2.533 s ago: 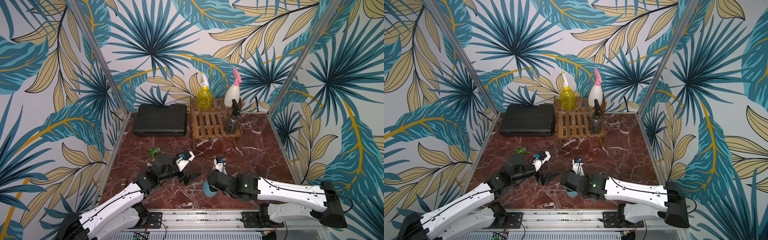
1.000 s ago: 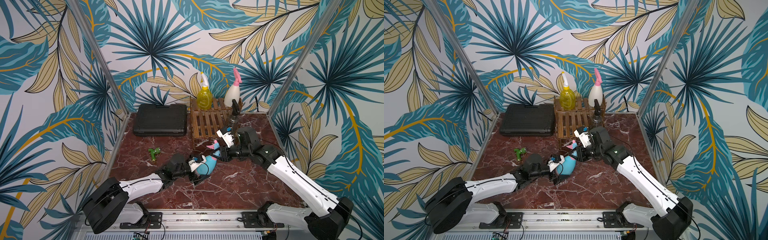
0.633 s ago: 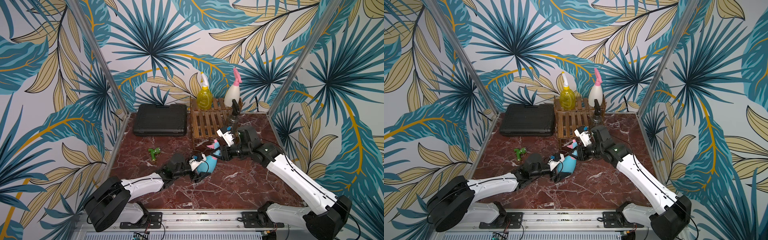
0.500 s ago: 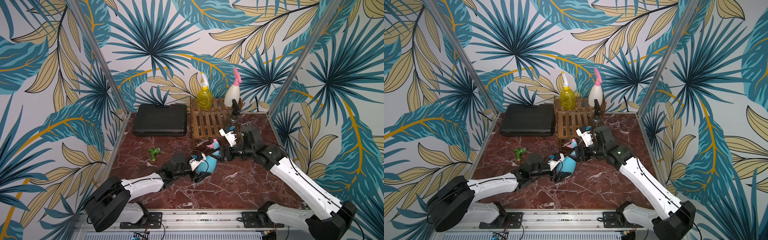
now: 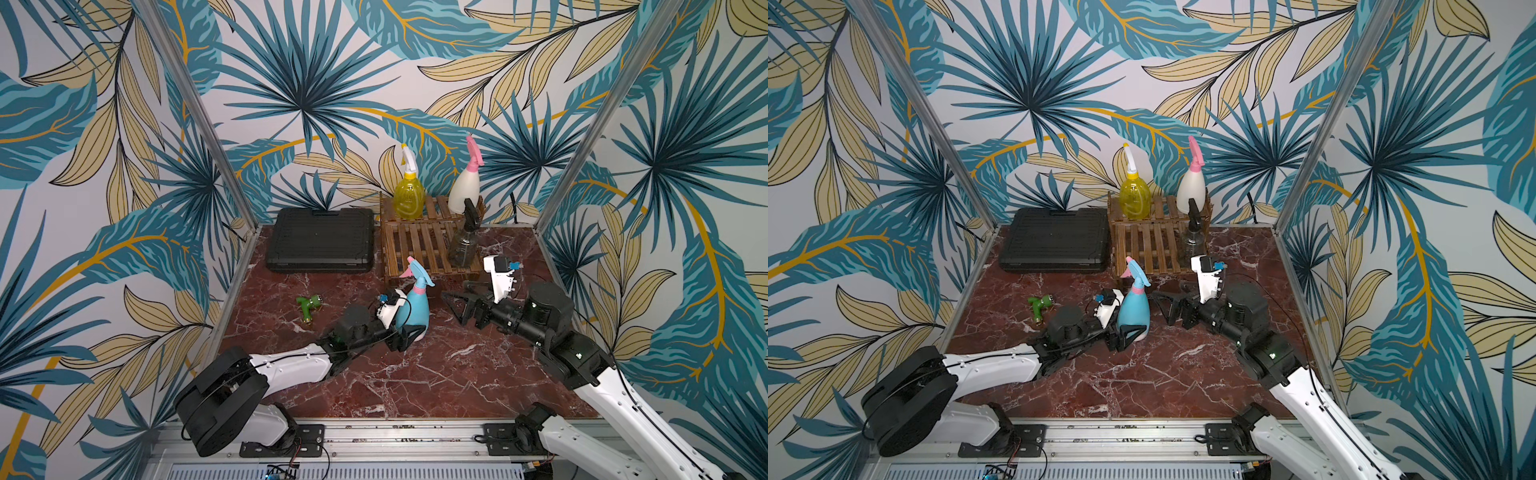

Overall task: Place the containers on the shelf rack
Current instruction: 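Pick up a container from the center of the board.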

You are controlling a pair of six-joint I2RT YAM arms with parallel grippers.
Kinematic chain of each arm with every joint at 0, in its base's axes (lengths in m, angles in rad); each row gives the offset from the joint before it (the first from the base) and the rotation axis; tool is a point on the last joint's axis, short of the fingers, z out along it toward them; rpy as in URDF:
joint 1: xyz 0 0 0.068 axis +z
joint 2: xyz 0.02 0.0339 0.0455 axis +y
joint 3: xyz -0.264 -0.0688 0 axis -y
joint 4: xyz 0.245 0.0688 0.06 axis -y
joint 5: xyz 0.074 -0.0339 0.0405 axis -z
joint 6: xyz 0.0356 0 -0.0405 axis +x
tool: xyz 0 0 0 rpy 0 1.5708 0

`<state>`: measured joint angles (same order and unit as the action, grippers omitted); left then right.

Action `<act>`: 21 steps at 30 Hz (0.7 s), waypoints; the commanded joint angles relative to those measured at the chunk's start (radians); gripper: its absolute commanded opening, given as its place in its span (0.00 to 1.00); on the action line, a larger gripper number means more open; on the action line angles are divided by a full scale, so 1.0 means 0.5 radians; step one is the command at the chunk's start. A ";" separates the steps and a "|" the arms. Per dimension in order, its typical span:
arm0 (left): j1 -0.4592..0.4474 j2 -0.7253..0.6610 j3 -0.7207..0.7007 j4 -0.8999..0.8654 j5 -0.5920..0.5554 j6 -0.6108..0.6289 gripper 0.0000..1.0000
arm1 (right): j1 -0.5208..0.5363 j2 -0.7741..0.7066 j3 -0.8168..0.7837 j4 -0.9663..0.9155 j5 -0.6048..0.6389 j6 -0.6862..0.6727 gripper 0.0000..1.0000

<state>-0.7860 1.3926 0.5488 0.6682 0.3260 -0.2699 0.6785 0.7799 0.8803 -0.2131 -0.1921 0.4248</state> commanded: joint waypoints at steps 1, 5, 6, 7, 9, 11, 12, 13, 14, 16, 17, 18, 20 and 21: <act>-0.041 -0.029 0.147 -0.037 -0.198 -0.061 0.74 | -0.027 -0.068 -0.031 0.204 0.221 0.029 0.99; -0.056 0.004 0.267 -0.174 -0.268 -0.095 0.73 | -0.223 -0.023 0.020 0.121 -0.003 0.004 0.99; -0.057 0.023 0.287 -0.185 -0.261 -0.091 0.73 | -0.285 0.000 0.011 0.125 -0.091 0.023 0.99; -0.062 0.040 0.298 -0.182 -0.255 -0.087 0.73 | -0.323 0.023 -0.005 0.149 -0.158 0.052 0.99; -0.069 0.067 0.306 -0.160 -0.249 -0.086 0.73 | -0.396 0.078 -0.053 0.245 -0.315 0.107 0.99; -0.066 0.091 0.320 -0.177 -0.248 -0.078 0.73 | -0.432 0.146 -0.085 0.357 -0.419 0.148 0.99; -0.067 0.098 0.333 -0.197 -0.244 -0.077 0.73 | -0.442 0.187 -0.087 0.410 -0.472 0.158 0.99; -0.068 0.103 0.346 -0.220 -0.238 -0.074 0.73 | -0.451 0.235 -0.073 0.451 -0.498 0.161 0.99; -0.067 0.108 0.361 -0.234 -0.235 -0.074 0.73 | -0.453 0.285 -0.045 0.471 -0.532 0.156 0.99; -0.066 0.121 0.379 -0.236 -0.228 -0.082 0.73 | -0.452 0.408 0.025 0.485 -0.608 0.144 0.97; -0.067 0.132 0.385 -0.230 -0.228 -0.091 0.73 | -0.452 0.460 0.062 0.488 -0.651 0.135 0.96; -0.069 0.143 0.395 -0.231 -0.235 -0.102 0.73 | -0.452 0.505 0.099 0.491 -0.698 0.125 0.94; -0.069 0.174 0.432 -0.270 -0.245 -0.118 0.73 | -0.452 0.557 0.150 0.499 -0.754 0.114 0.94; -0.068 0.193 0.454 -0.300 -0.250 -0.126 0.73 | -0.453 0.565 0.158 0.516 -0.763 0.115 0.94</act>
<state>-0.8169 1.4715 0.7277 0.5343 0.2157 -0.3168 0.4541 1.0576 0.9192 -0.0154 -0.4908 0.4828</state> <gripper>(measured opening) 0.733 0.937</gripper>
